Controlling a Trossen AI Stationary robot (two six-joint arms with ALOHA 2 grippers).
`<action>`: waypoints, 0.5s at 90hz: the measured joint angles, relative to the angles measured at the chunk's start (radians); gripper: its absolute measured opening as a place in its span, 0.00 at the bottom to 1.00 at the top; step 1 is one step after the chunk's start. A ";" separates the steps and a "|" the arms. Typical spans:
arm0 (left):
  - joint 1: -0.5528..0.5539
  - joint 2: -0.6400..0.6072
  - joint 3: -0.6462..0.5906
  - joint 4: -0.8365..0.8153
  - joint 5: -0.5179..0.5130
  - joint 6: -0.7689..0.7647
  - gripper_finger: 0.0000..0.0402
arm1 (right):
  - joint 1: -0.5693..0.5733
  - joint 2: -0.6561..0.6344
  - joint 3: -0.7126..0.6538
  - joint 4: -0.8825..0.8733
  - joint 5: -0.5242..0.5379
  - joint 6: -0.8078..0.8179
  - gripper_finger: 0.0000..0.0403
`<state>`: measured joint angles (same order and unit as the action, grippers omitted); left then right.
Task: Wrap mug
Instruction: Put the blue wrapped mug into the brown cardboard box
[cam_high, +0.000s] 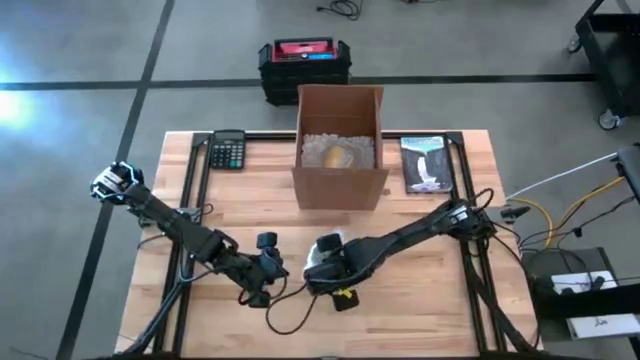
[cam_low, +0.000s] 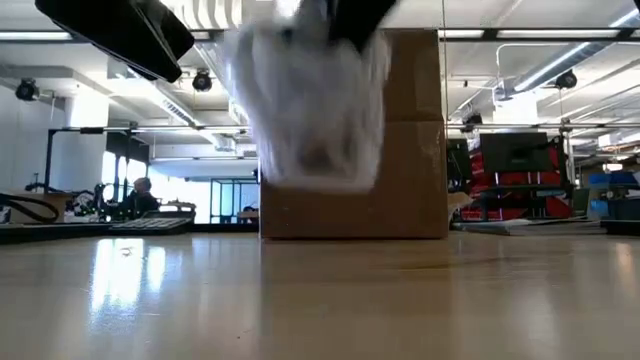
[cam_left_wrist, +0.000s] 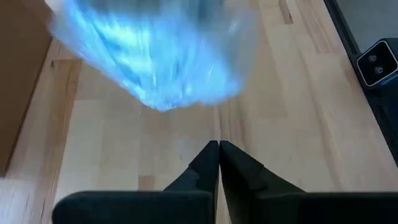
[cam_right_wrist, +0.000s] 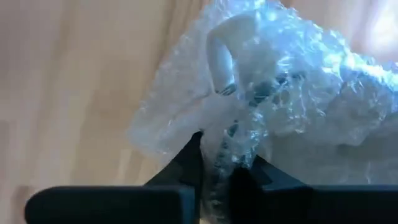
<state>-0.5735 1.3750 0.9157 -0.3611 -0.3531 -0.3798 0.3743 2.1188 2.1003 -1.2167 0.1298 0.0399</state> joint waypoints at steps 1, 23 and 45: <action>0.000 0.000 0.000 0.000 0.001 0.000 0.00 | 0.000 -0.005 0.011 -0.011 0.000 -0.003 0.07; -0.002 0.000 0.000 0.001 0.004 0.008 0.00 | -0.051 -0.122 0.249 -0.095 0.124 -0.099 0.03; -0.002 0.000 0.000 0.005 0.004 0.008 0.00 | -0.262 -0.263 0.246 0.075 0.284 -0.209 0.03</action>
<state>-0.5754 1.3750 0.9157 -0.3561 -0.3489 -0.3721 0.1123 1.8561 2.3466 -1.1416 0.4136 -0.1690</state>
